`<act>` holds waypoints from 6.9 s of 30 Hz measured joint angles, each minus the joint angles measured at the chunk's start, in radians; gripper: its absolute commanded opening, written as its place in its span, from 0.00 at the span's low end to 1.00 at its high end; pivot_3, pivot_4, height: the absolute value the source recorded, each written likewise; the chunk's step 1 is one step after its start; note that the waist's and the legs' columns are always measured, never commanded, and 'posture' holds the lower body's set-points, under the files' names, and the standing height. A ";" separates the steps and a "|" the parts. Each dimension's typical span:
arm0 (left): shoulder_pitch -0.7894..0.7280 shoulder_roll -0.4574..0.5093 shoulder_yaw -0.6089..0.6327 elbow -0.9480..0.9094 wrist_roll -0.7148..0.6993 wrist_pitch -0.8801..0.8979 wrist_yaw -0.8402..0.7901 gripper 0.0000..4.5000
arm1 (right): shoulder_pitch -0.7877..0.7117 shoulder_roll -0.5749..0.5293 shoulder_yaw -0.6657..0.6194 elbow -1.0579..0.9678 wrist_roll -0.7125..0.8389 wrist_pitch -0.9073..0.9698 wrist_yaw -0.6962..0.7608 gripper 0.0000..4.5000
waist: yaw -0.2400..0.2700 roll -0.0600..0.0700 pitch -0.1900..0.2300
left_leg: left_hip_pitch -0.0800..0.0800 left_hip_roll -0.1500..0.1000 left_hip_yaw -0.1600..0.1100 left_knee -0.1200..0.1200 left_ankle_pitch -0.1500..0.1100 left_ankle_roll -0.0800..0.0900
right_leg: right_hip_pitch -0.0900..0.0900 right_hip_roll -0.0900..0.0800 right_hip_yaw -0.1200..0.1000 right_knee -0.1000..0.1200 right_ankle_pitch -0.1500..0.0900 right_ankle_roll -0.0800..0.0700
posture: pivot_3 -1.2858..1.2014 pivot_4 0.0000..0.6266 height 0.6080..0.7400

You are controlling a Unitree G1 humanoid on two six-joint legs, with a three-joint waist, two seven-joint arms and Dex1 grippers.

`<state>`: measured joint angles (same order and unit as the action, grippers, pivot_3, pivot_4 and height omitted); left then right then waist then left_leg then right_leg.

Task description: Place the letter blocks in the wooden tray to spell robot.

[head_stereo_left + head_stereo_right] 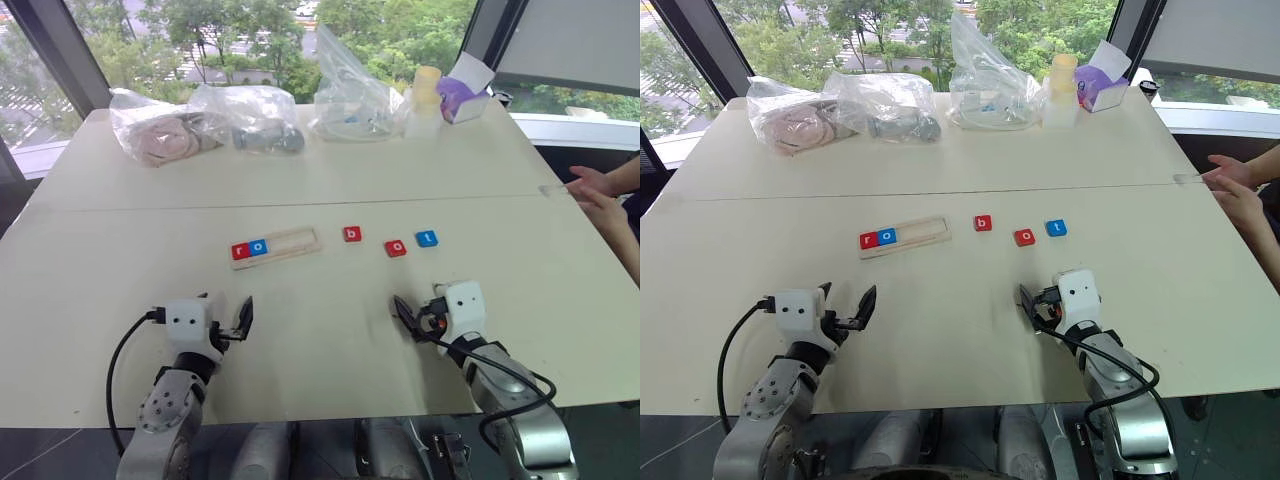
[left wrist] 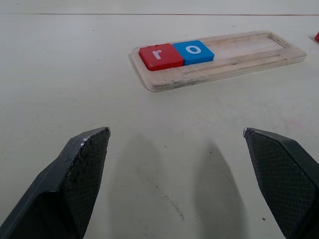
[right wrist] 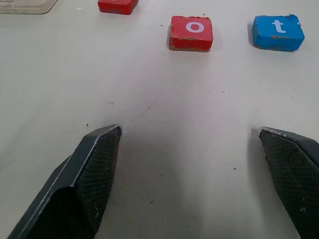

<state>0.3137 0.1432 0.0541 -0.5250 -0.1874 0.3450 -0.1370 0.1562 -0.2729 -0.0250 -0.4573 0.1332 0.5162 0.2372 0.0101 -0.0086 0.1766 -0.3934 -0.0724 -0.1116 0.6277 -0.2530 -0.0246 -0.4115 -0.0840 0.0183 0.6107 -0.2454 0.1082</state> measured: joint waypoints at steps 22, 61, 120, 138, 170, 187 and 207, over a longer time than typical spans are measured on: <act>0.027 0.000 0.038 0.087 -0.003 -0.114 -0.036 1.00 | -0.010 0.032 0.018 0.008 -0.003 -0.003 -0.027 0.99 | -0.005 0.000 0.000 | 0.000 0.000 0.000 0.000 0.000 0.000 | 0.000 0.000 0.000 0.000 0.000 0.000 | 0.52 0.24 1.00; -1.274 0.533 -0.187 1.629 0.082 -0.457 -1.310 1.00 | -0.482 -0.474 -0.060 -0.150 0.438 0.280 0.535 0.99 | -0.005 -0.003 0.011 | -0.016 -0.002 0.001 0.006 0.002 0.001 | -0.018 0.002 -0.003 0.009 0.008 0.002 | 0.52 0.24 1.00; -1.073 0.379 -0.182 1.405 0.186 -0.702 -1.386 0.69 | -0.440 -0.595 -0.055 -0.283 0.605 0.385 0.409 1.00 | 0.004 -0.002 0.008 | 0.000 -0.004 0.001 0.019 -0.001 0.006 | 0.003 -0.001 -0.002 0.017 0.009 0.004 | 0.52 0.24 1.00; -0.704 0.430 -0.257 0.617 0.171 -0.267 -1.219 0.69 | -0.446 -0.552 -0.024 -0.278 0.565 0.366 0.384 1.00 | 0.001 -0.002 0.007 | 0.001 -0.003 0.001 0.017 -0.001 0.006 | 0.002 -0.003 -0.001 0.015 0.008 0.003 | 0.52 0.24 1.00; -0.534 0.667 -0.172 0.532 0.030 -0.207 -1.119 1.00 | -0.741 -0.213 0.236 0.165 0.274 0.429 0.138 1.00 | -0.033 0.002 0.005 | 0.002 0.001 0.002 0.003 0.003 -0.001 | -0.006 0.003 0.003 0.014 0.010 -0.003 | 0.52 0.24 1.00; -0.447 0.657 0.087 0.277 -0.336 0.086 -1.001 1.00 | -0.965 0.126 0.199 0.685 0.070 0.504 -0.108 1.00 | -0.032 0.002 0.006 | -0.003 0.000 0.003 0.002 0.005 -0.004 | -0.016 0.005 0.004 0.021 0.010 -0.005 | 0.52 0.24 1.00; -0.502 0.610 0.072 0.242 -0.369 0.136 -0.875 1.00 | -0.963 0.172 0.184 0.680 -0.020 0.523 -0.112 0.25 | -0.053 0.003 0.005 | -0.001 0.000 0.003 0.001 0.005 -0.004 | -0.014 0.006 0.005 0.021 0.010 -0.006 | 0.52 0.24 1.00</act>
<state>-0.1880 0.7530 0.1259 -0.2830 -0.5560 0.4806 -1.0115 -0.8068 -0.1013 0.1586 0.2231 0.1132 1.0397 0.1250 -0.0431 -0.0061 0.1819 -0.3939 -0.0720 -0.1085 0.6289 -0.2481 -0.0288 -0.4254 -0.0777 0.0229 0.6318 -0.2354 0.1026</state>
